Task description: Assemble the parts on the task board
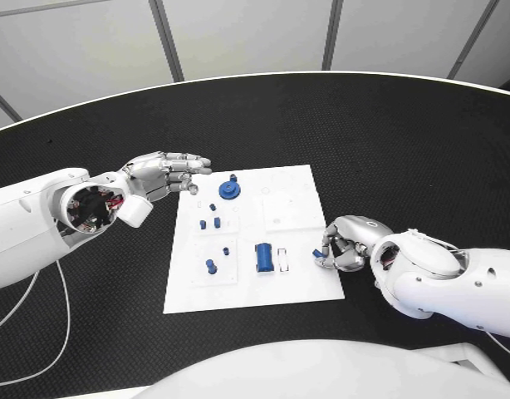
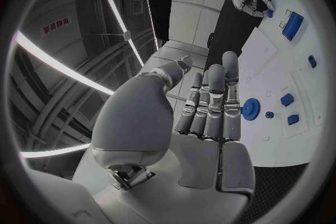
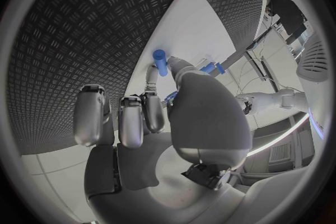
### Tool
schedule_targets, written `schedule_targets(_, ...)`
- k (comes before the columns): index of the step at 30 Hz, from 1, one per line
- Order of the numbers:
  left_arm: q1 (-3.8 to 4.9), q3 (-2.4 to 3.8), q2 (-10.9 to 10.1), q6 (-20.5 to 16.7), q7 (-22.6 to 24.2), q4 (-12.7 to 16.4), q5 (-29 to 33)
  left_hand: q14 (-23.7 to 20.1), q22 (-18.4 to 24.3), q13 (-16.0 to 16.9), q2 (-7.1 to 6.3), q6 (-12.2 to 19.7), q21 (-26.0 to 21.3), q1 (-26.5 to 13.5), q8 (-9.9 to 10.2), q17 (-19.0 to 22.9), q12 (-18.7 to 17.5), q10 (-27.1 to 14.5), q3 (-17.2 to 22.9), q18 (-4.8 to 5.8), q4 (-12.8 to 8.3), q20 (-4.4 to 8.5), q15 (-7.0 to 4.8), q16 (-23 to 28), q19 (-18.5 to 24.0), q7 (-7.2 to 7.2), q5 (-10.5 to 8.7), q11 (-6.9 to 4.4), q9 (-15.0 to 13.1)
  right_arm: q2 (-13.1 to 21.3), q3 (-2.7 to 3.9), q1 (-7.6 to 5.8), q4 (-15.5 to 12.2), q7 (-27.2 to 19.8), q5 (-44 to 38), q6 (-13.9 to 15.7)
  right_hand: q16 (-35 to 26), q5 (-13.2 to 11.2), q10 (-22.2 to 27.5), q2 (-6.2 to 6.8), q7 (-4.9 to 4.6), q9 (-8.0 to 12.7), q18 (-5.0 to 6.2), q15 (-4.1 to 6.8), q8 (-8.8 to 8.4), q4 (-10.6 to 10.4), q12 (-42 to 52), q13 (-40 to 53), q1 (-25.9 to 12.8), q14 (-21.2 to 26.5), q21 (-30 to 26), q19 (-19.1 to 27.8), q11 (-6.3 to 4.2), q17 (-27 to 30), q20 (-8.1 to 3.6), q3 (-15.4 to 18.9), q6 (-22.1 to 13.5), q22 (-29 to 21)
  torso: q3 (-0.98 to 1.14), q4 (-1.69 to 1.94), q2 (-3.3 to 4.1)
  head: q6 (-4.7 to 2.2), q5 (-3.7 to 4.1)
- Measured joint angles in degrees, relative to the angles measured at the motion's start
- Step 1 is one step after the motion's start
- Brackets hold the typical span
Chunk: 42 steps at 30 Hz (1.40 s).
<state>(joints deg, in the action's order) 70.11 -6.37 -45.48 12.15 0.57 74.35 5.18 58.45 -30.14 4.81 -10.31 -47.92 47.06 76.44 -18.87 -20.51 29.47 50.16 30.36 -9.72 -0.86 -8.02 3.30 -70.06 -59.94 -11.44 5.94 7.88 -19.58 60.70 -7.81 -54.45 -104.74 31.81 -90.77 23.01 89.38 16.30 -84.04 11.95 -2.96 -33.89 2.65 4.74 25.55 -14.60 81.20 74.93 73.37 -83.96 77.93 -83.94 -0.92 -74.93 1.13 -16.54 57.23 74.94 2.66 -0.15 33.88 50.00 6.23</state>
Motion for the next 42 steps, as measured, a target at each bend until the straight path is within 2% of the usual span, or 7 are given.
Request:
schedule_targets(2,0.0,0.0,-0.02,-0.02,-0.01,0.01,0.0,0.0,0.0,0.0,0.0,0.0,0.0,0.0,0.0,0.0,0.0,0.0,0.0,0.0,0.0,0.0,0.0,0.0,0.0,0.0,0.0,0.0,0.0,-0.03,-0.01,0.03,-0.06,0.03,-0.29,-0.29,0.0,-0.49,0.0,0.19,0.0,-4.66,0.0,0.0,-0.78,0.42,0.0,0.0,0.63,0.0,0.0,0.0,0.0,0.0,0.0,-0.54,-0.01,0.0,0.0,-0.01,0.0,0.0,-0.01)
schedule_targets(6,0.0,0.0,-0.03,-0.05,-0.02,0.02,0.0,0.0,0.0,0.0,0.0,0.0,0.0,0.0,0.0,0.0,0.0,0.0,0.0,0.0,0.0,0.0,0.0,0.0,0.0,0.0,0.0,0.0,0.0,-0.06,-0.01,0.07,-0.29,0.12,-1.4,-0.67,0.0,-0.49,0.0,0.69,-0.02,-4.66,0.0,0.0,-0.84,1.5,0.0,0.0,2.32,0.0,0.03,0.0,0.0,0.0,0.0,-2.46,0.0,0.0,0.02,-0.03,-0.01,0.0,-0.01)
schedule_targets(9,0.0,0.0,0.0,-0.05,-0.03,0.0,0.0,0.0,0.0,0.0,0.0,0.0,0.0,0.0,0.0,0.0,0.0,0.0,0.0,0.0,0.0,0.0,0.0,0.0,0.0,0.0,0.0,0.0,0.01,0.01,-0.01,0.09,-0.7,0.24,-2.36,-0.59,0.0,1.56,0.0,0.82,-0.12,-4.18,0.0,0.0,-1.43,1.65,0.0,0.0,4.1,0.0,0.28,0.0,0.0,0.01,0.0,-4.17,0.55,0.0,0.02,-0.04,-0.02,0.0,0.05)
schedule_targets(11,0.0,0.0,0.05,-0.05,-0.03,-0.02,0.0,0.0,-0.01,0.0,0.0,0.0,0.0,0.0,0.0,0.0,0.0,0.0,0.0,0.0,0.0,0.0,0.0,0.0,0.0,0.0,0.0,0.0,0.01,0.1,-0.01,0.1,-1.11,0.38,-2.67,-0.19,0.0,2.25,0.01,0.8,-0.02,-0.16,0.0,0.0,-1.35,1.95,0.0,-0.01,4.72,0.0,0.32,0.0,-0.01,0.01,0.0,-5.42,0.83,-0.01,0.02,-0.04,-0.02,0.0,0.11)
schedule_targets(13,0.0,0.0,0.09,-0.04,-0.03,-0.03,0.0,0.0,0.0,0.0,0.0,0.0,0.0,0.0,0.0,0.0,0.0,0.0,0.0,0.0,0.0,0.0,0.0,0.0,0.0,0.0,0.0,0.0,0.01,0.17,0.0,0.1,-1.42,0.51,-2.72,0.37,0.0,2.89,0.22,0.72,0.07,0.99,0.0,0.0,-1.26,2.48,0.0,-0.01,5.06,0.0,0.52,0.0,-0.21,0.01,0.0,-6.93,0.92,-0.01,0.03,-0.03,-0.02,0.0,0.14)
schedule_targets(25,0.0,0.0,0.46,-0.05,-0.09,-0.24,0.0,0.0,-0.01,0.0,0.0,0.0,0.0,0.0,0.0,0.05,0.0,0.0,0.0,0.0,0.0,0.0,0.0,0.0,0.0,0.0,0.0,0.0,0.01,0.34,0.12,0.07,-4.77,0.86,2.31,5.36,0.0,6.11,0.01,-0.27,-0.07,-0.18,0.0,0.19,-1.02,4.57,0.29,-0.01,1.95,-0.19,1.27,-0.22,-0.42,0.01,-0.22,-13.4,0.63,-0.01,0.02,0.04,-0.03,0.0,0.2)
schedule_targets(42,0.0,0.0,0.98,0.06,-0.16,-0.42,0.0,0.0,0.04,0.0,0.0,0.0,0.0,0.0,0.0,0.04,0.0,0.0,0.0,0.0,0.0,0.0,0.0,0.0,0.0,0.0,0.0,0.0,-0.04,-3.8,0.71,0.03,-3.91,-0.45,7.56,9.48,0.0,6.23,0.01,-0.3,-0.17,-0.2,0.0,0.4,-0.45,4.71,0.51,-0.02,-0.88,0.01,1.55,-0.22,-0.41,0.02,-0.22,-14.51,0.19,-0.02,0.01,0.03,0.01,0.0,-0.16)
